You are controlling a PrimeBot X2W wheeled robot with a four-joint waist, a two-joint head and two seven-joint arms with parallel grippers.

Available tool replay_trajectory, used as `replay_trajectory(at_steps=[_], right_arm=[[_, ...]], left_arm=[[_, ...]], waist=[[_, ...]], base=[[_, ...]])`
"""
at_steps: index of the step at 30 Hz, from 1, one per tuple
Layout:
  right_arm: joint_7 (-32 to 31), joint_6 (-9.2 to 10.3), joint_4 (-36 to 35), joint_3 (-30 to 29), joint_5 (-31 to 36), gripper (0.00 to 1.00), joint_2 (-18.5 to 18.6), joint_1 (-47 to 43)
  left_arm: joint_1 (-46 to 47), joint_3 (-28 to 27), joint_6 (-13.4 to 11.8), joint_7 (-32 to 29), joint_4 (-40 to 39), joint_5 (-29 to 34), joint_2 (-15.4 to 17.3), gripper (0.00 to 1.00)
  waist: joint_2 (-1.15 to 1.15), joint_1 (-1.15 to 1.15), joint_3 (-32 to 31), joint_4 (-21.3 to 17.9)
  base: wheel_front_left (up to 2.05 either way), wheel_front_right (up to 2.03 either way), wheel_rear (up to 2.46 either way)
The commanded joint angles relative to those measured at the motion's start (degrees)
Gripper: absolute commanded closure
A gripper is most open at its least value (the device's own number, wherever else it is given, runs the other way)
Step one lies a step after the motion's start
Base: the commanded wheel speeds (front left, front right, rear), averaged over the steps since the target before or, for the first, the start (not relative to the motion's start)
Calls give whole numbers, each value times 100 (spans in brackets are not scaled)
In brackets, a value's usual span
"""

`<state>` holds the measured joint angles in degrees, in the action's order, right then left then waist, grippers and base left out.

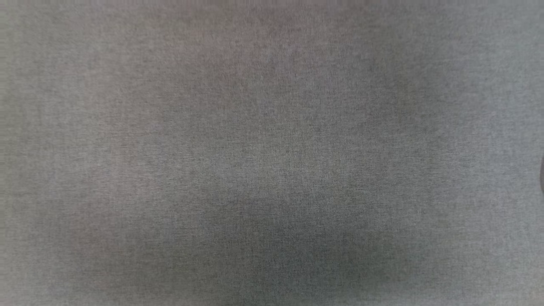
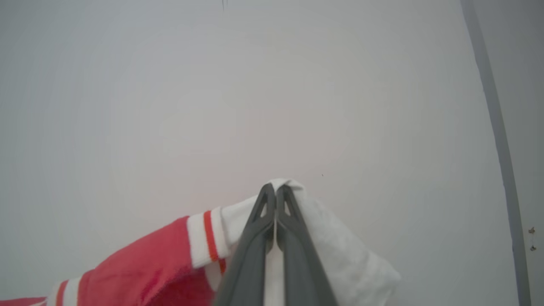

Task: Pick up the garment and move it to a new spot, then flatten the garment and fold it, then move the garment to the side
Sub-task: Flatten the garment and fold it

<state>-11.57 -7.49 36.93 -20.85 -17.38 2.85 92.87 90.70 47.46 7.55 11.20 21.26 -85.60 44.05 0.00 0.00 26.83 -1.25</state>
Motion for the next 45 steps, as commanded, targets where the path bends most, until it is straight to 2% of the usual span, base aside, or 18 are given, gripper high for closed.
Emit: replay_trajectory(at_steps=[1, 5, 10, 14, 15, 23, 24, 29, 32, 40, 45], right_arm=[[-89, 0, 126, -7, 108, 100, 11, -103], [-511, 0, 159, 145, 40, 100, 30, -711], [-1115, 0, -577, 498, -315, 100, 245, -2176], [-1638, 0, -1717, 482, -793, 100, 372, -3719], [-1943, 0, -2413, 366, -1024, 100, 368, -4539], [-3095, 0, -4734, -139, -1781, 100, 81, -7481], [-3095, 0, -4734, -139, -1781, 100, 81, -7481], [-3511, 0, -5522, -410, -2425, 100, 6, -8883], [-3478, 0, -5734, -457, -2767, 100, 10, -9622], [-3475, 0, -6164, -77, -3273, 100, 8, -11365], [-3206, 0, -6145, 118, -3203, 100, 8, -11817]], left_arm=[[-184, 105, -13, -117, -156, -67, 106, 100], [-842, 395, -12, -351, -703, -360, 332, 100], [-2195, 663, -12, -212, -1485, -803, 501, 100], [-3309, 810, -12, 38, -1930, -907, 485, 100], [-3822, 926, -12, 132, -2126, -804, 422, 100], [-5538, 1223, -12, 370, -2540, -509, 520, 100], [-5538, 1223, -12, 370, -2540, -509, 520, 100], [-6405, 1055, -12, 401, -2773, -386, 698, 100], [-6956, 677, -12, 404, -2844, -327, 748, 100], [-8335, -69, -12, 406, -3012, -94, 961, 100], [-8712, -269, -12, 406, -2958, 46, 870, 100]], waist=[[0, 0, -164, 24], [0, 0, -343, 39], [0, 0, -514, 90], [0, 0, -637, 204], [0, 0, -703, 242], [0, 0, -999, 315], [0, 0, -999, 315], [0, 0, -1132, 375], [0, 0, -1176, 415], [0, 0, -1274, 501], [0, 0, -1277, 541]], base=[[0, 0, 0], [0, 0, 0], [0, 0, 0], [0, 0, 0], [0, 0, 0], [0, 0, 0], [0, 0, 0], [0, 0, 0], [0, 0, 0], [0, 0, 0], [0, 0, 0]])
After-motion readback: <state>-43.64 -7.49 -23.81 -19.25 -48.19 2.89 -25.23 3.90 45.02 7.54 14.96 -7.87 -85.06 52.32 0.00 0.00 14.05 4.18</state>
